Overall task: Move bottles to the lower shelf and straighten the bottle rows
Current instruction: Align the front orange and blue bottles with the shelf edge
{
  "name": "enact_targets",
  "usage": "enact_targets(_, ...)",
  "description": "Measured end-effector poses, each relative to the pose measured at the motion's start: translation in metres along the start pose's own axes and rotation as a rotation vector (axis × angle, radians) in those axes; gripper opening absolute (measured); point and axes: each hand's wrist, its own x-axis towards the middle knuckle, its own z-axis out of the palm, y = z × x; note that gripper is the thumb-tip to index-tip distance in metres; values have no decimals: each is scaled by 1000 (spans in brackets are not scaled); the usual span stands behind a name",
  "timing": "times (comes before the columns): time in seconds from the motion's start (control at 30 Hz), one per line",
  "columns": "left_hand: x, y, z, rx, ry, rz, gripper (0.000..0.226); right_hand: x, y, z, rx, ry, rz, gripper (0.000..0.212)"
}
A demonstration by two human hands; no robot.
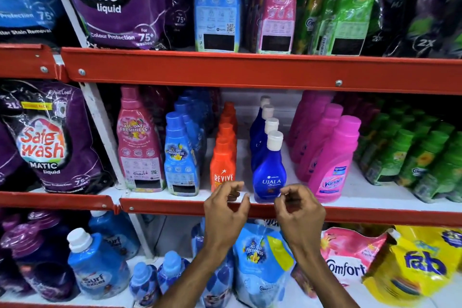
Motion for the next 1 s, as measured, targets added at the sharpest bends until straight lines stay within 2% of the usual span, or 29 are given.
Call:
enact_targets(0.07, 2, 1, 11, -25, -62, -45, 31, 8, 4, -2, -19, -24, 26, 28)
enact_targets(0.2, 7, -4, 24, -69, -150, -71, 39, 20, 11, -3, -11, -190, 143, 37)
enact_targets(0.37, 17, -7, 30, -50, -227, -112, 47, 32, 19, -5, -14, -365, 159, 41)
enact_targets(0.57, 23, -5, 34, -47, -252, -140, 52, 35, 24, -5, 26, -363, 167, 39)
enact_targets(1.0, 21, 0, 31, -75, -267, -141, 46, 34, 29, -5, 61, -360, 175, 39)
